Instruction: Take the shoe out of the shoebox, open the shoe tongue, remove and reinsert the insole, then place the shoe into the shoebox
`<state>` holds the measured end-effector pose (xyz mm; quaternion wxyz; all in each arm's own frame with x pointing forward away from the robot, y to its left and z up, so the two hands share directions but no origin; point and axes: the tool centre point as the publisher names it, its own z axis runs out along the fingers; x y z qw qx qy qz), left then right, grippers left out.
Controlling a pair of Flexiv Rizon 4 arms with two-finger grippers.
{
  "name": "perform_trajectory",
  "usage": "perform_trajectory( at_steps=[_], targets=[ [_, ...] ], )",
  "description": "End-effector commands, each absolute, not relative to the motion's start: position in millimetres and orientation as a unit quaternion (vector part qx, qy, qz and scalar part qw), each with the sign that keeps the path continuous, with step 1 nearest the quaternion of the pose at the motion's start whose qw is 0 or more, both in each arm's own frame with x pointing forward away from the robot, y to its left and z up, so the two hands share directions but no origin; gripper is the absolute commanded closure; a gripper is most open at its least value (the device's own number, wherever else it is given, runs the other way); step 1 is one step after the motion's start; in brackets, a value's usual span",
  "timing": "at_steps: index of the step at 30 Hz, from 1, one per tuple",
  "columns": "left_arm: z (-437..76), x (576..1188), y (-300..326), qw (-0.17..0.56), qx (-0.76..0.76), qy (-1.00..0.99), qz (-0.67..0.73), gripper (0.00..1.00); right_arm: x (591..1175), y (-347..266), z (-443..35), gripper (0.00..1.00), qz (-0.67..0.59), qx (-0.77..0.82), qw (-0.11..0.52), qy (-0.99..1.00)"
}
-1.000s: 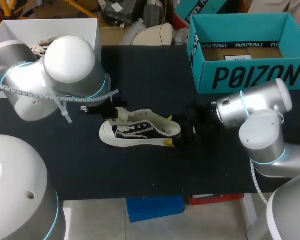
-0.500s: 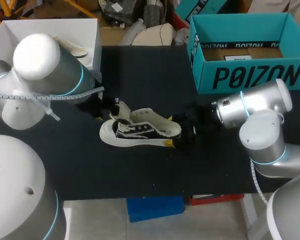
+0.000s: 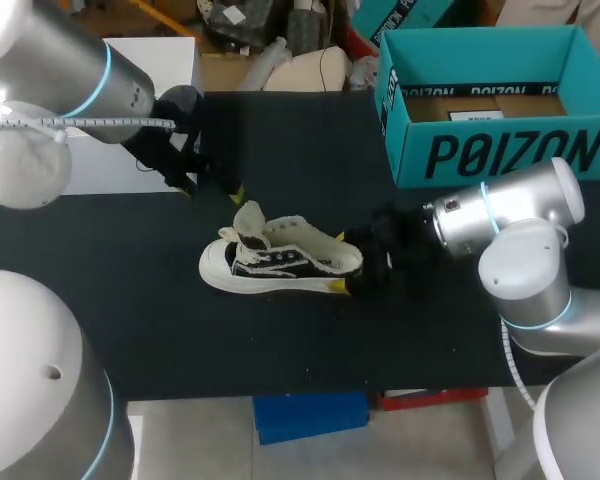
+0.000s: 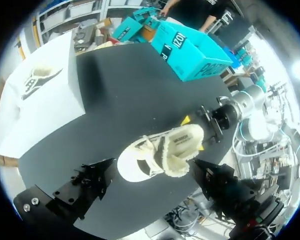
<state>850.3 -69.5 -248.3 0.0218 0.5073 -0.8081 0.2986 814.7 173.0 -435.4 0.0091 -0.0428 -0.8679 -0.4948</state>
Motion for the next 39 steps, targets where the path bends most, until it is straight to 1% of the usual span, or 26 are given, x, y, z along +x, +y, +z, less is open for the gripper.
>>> perform_trajectory(
  at_steps=[1,3,5,21,26,27,29,30,31,33,34,35,36,37,38,39],
  targets=[
    [-254,851,-94,0.061,0.265,-0.909,0.316,0.0,815,173,-437,1.0,-0.495,-0.044,0.009,-0.868],
    [-257,847,-107,0.045,0.21,-0.924,0.318,0.0,815,173,-437,1.0,-0.495,-0.044,0.009,-0.868],
    [-260,841,-121,-0.005,0.179,-0.934,0.308,0.0,815,173,-437,1.0,-0.495,-0.044,0.009,-0.868],
    [-260,841,-121,-0.005,0.179,-0.934,0.308,0.0,815,173,-437,1.0,-0.495,-0.044,0.009,-0.868],
    [-256,839,-123,-0.009,0.126,-0.949,0.289,0.0,815,173,-437,1.0,-0.495,-0.044,0.009,-0.868],
    [-254,839,-126,-0.013,0.113,-0.954,0.279,0.02,815,173,-437,1.0,-0.495,-0.044,0.009,-0.868],
    [-252,839,-132,-0.002,0.087,-0.958,0.272,0.38,815,173,-437,1.0,-0.495,-0.044,0.009,-0.868],
    [-250,840,-136,0.003,0.078,-0.961,0.267,0.5,815,173,-437,1.0,-0.495,-0.044,0.009,-0.868],
    [-249,841,-140,-0.003,0.063,-0.966,0.25,0.56,815,173,-437,1.0,-0.495,-0.044,0.009,-0.868],
    [-247,844,-148,0.016,0.042,-0.968,0.248,0.66,815,173,-437,1.0,-0.495,-0.044,0.009,-0.868],
    [-246,845,-151,0.003,0.041,-0.971,0.235,0.73,815,173,-437,1.0,-0.495,-0.044,0.009,-0.868],
    [-245,845,-155,0.006,0.027,-0.972,0.233,0.79,815,173,-437,1.0,-0.495,-0.044,0.009,-0.868],
    [-244,846,-158,0.017,0.027,-0.97,0.241,0.83,815,173,-437,1.0,-0.495,-0.044,0.009,-0.868],
    [-243,847,-161,0.009,0.023,-0.972,0.234,0.86,815,173,-437,1.0,-0.495,-0.044,0.009,-0.868],
    [-243,846,-165,0.011,0.01,-0.973,0.229,1.0,815,173,-437,1.0,-0.495,-0.044,0.009,-0.868],
    [-244,846,-167,0.034,0.006,-0.971,0.236,1.0,815,173,-437,1.0,-0.495,-0.044,0.009,-0.868]
  ],
)
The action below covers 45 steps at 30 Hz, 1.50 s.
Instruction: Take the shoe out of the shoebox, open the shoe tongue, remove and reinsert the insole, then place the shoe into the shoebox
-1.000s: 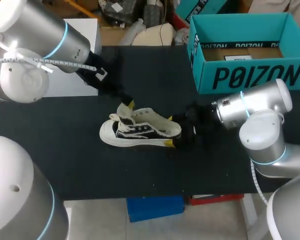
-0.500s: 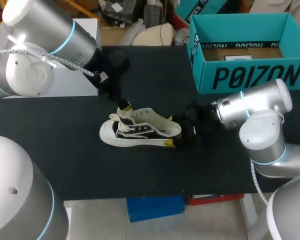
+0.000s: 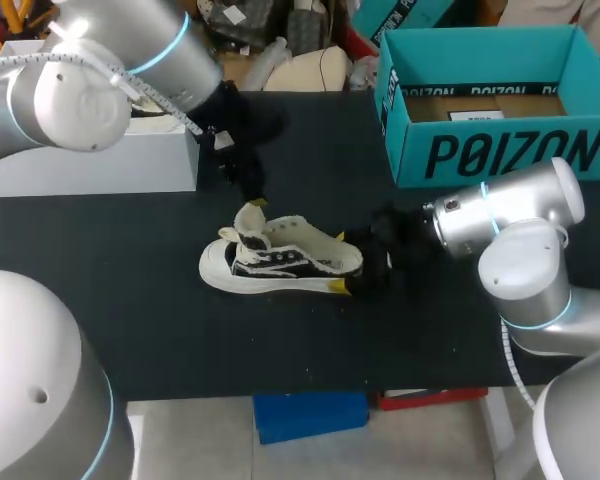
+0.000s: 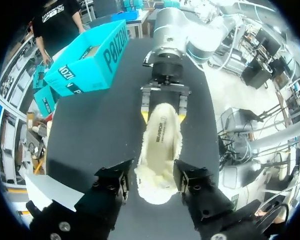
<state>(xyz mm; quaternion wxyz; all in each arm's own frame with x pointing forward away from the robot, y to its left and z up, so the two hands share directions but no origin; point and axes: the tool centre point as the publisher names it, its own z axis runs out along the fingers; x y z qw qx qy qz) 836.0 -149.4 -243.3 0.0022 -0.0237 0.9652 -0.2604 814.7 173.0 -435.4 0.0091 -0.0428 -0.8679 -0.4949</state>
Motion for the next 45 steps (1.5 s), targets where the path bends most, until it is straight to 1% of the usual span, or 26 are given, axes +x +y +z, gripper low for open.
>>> perform_trajectory(
  at_steps=[1,2,4,5,6,24,27,35,41,45],
  targets=[
    [-245,845,-170,-0.037,0.0,0.972,-0.232,1.0,815,173,-437,1.0,-0.495,-0.044,0.009,-0.868],
    [-248,843,-173,-0.029,0.014,0.976,-0.214,1.0,815,173,-437,1.0,-0.495,-0.044,0.009,-0.868],
    [-251,837,-178,-0.064,0.048,0.975,-0.209,1.0,815,173,-437,1.0,-0.495,-0.044,0.009,-0.868],
    [-253,833,-179,-0.048,0.066,0.979,-0.185,1.0,815,173,-437,1.0,-0.495,-0.044,0.009,-0.868],
    [-256,831,-181,-0.066,0.074,0.977,-0.187,1.0,815,173,-437,1.0,-0.495,-0.044,0.009,-0.868],
    [-256,831,-181,-0.066,0.074,0.977,-0.187,1.0,815,173,-437,1.0,-0.495,-0.044,0.009,-0.868],
    [-260,828,-179,-0.09,0.071,0.973,-0.2,1.0,815,173,-437,1.0,-0.495,-0.044,0.009,-0.868],
    [-276,822,-180,-0.114,0.079,0.974,-0.181,1.0,815,173,-437,1.0,-0.495,-0.044,0.009,-0.868],
    [-294,821,-183,-0.16,0.076,0.965,-0.192,1.0,815,173,-437,1.0,-0.495,-0.044,0.009,-0.868],
    [-306,819,-188,-0.163,0.074,0.965,-0.189,1.0,815,173,-437,1.0,-0.495,-0.044,0.009,-0.868]
  ],
)
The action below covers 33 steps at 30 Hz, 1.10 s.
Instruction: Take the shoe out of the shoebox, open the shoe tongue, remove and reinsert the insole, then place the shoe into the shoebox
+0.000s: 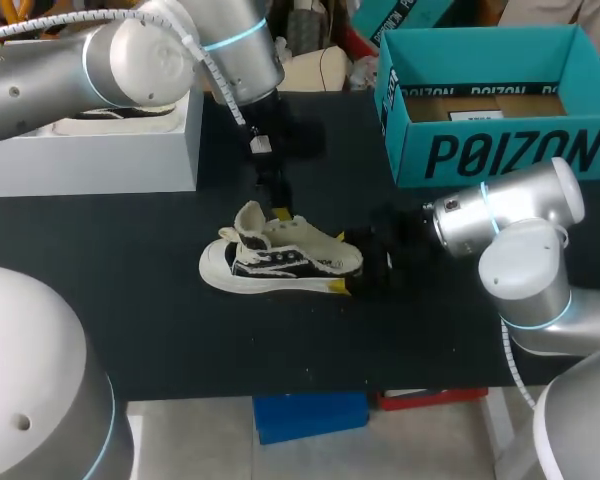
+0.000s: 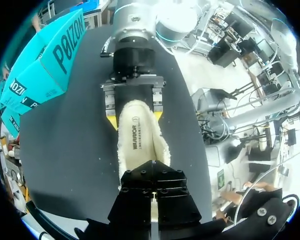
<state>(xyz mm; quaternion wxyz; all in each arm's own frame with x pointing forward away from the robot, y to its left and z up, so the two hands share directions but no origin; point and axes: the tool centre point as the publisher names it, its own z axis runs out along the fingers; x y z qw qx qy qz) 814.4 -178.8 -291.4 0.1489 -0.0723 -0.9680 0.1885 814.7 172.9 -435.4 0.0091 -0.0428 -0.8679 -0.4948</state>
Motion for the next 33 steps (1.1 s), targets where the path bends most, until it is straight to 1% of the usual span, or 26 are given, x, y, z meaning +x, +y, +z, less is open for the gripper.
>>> perform_trajectory(
  at_steps=[1,11,25,33],
  targets=[
    [-309,819,-189,0.167,-0.073,-0.965,0.19,1.0,815,173,-437,1.0,-0.495,-0.044,0.009,-0.868],
    [-327,816,-194,0.187,-0.071,-0.962,0.185,1.0,815,173,-437,1.0,-0.495,-0.044,0.009,-0.868],
    [-327,816,-195,0.188,-0.07,-0.962,0.185,1.0,815,173,-437,1.0,-0.495,-0.044,0.009,-0.868],
    [-340,819,-196,0.19,-0.067,-0.964,0.173,1.0,815,173,-437,1.0,-0.495,-0.044,0.009,-0.868]
  ],
)
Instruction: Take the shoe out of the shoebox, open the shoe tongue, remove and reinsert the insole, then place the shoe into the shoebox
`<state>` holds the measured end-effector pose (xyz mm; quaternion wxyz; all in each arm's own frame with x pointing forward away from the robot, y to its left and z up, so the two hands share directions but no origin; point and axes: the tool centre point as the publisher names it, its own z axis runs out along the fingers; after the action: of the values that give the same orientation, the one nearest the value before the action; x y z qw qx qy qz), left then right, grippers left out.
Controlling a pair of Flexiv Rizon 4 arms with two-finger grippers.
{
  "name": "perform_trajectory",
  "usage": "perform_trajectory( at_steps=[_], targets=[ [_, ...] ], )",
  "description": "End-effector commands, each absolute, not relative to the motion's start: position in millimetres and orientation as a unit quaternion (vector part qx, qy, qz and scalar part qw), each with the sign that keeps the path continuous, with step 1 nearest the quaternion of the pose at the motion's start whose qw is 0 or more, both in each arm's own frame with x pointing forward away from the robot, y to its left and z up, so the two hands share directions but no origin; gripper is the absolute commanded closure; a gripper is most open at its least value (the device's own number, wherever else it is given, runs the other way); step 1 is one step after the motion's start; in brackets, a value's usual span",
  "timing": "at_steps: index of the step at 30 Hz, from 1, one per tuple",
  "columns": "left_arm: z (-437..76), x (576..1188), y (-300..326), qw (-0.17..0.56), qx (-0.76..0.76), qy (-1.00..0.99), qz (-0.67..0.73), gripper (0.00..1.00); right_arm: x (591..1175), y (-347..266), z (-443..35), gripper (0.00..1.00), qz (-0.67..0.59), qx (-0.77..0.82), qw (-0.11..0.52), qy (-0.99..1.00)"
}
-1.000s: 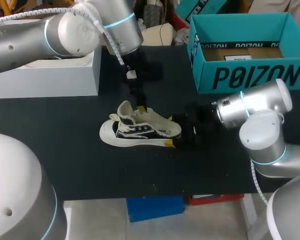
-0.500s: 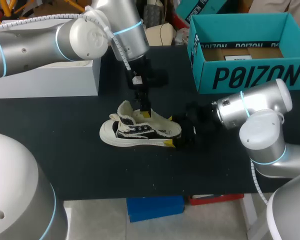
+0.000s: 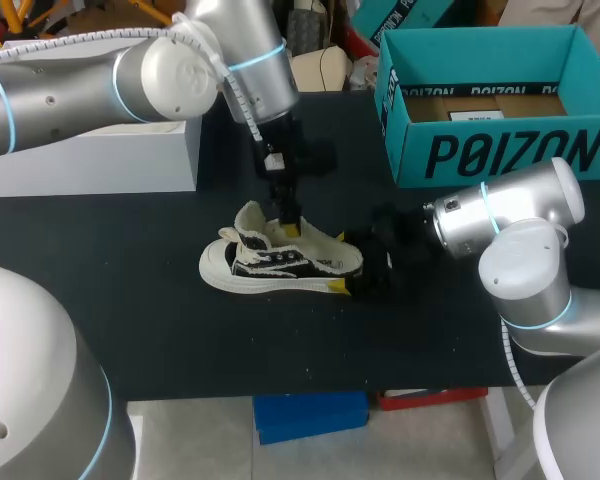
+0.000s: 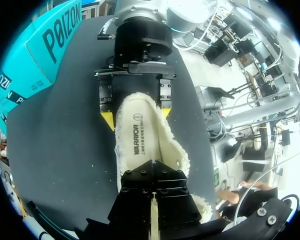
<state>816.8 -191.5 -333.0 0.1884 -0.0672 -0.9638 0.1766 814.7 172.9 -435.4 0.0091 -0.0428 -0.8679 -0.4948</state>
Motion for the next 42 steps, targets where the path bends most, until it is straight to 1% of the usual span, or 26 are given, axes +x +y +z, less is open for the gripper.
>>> perform_trajectory(
  at_steps=[1,21,25,27,29,31,42],
  targets=[
    [-340,819,-196,0.192,-0.066,-0.964,0.173,1.0,815,173,-437,1.0,-0.495,-0.044,0.009,-0.868],
    [-376,793,-192,0.233,-0.052,-0.957,0.163,1.0,815,173,-437,1.0,-0.495,-0.044,0.009,-0.868],
    [-382,788,-193,0.236,-0.05,-0.958,0.157,1.0,815,173,-437,1.0,-0.495,-0.044,0.009,-0.868],
    [-386,785,-195,0.217,-0.052,-0.965,0.14,1.0,815,173,-437,1.0,-0.495,-0.044,0.009,-0.868],
    [-389,783,-196,0.237,-0.052,-0.958,0.15,1.0,815,173,-437,1.0,-0.495,-0.044,0.009,-0.868],
    [-393,782,-196,0.228,-0.049,-0.962,0.139,1.0,815,173,-437,1.0,-0.495,-0.044,0.009,-0.868],
    [-406,779,-196,0.233,-0.041,-0.962,0.135,1.0,815,173,-437,1.0,-0.495,-0.044,0.009,-0.868]
  ],
)
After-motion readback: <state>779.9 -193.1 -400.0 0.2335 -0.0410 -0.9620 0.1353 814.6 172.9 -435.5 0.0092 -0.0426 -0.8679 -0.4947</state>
